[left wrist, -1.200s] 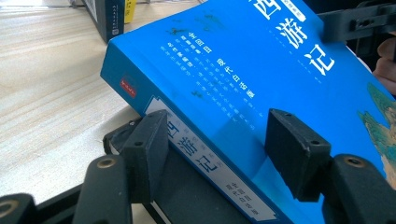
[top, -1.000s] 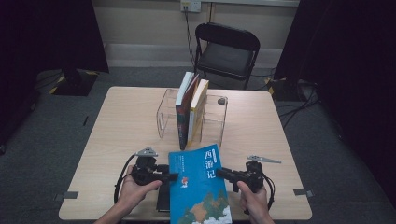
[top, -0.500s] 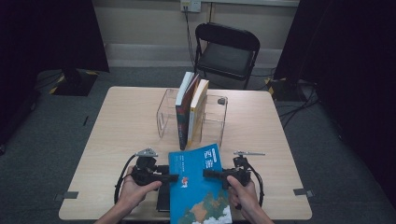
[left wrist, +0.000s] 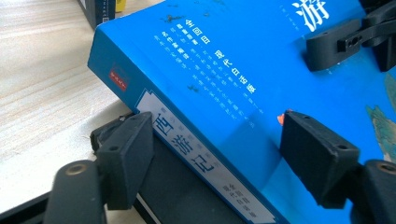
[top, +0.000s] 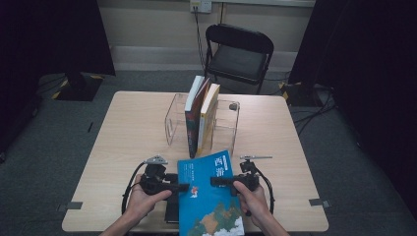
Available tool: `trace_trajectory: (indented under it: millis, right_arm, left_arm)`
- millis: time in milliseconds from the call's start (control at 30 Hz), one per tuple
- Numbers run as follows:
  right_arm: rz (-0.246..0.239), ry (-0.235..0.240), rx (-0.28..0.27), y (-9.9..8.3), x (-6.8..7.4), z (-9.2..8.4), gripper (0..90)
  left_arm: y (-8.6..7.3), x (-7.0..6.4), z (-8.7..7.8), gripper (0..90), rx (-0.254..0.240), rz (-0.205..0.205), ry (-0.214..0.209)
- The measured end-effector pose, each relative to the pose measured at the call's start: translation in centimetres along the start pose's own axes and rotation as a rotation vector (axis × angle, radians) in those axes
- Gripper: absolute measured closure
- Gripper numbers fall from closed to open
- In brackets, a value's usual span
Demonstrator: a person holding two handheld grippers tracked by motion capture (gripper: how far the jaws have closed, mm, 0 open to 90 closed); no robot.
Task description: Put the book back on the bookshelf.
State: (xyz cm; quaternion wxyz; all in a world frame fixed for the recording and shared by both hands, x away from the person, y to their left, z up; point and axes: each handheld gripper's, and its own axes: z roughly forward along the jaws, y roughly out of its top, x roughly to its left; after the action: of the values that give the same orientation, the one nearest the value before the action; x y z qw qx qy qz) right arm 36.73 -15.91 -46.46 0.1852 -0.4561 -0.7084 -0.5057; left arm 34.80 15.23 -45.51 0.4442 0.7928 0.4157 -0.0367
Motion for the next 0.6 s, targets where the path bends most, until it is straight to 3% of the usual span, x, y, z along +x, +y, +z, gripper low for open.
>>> trace_trajectory:
  millis: [100,200,233,600]
  right_arm:
    - [-0.018,0.002,0.007,0.3,0.2,0.6,67.6]
    - [-0.026,0.019,0.004,0.3,-0.1,0.6,73.1]
    - [-0.024,0.051,-0.018,0.3,0.0,0.5,76.8]
    - [-0.113,0.031,-0.065,0.1,1.6,0.0,78.6]
  left_arm:
    - [0.0,0.0,0.0,23.1,0.002,0.010,0.007]
    - [0.0,0.0,0.0,23.0,0.002,0.008,0.002]
    - [0.0,0.0,0.0,22.9,0.000,0.003,-0.002]
    - [-0.3,0.4,-0.2,18.3,-0.022,-0.015,-0.039]
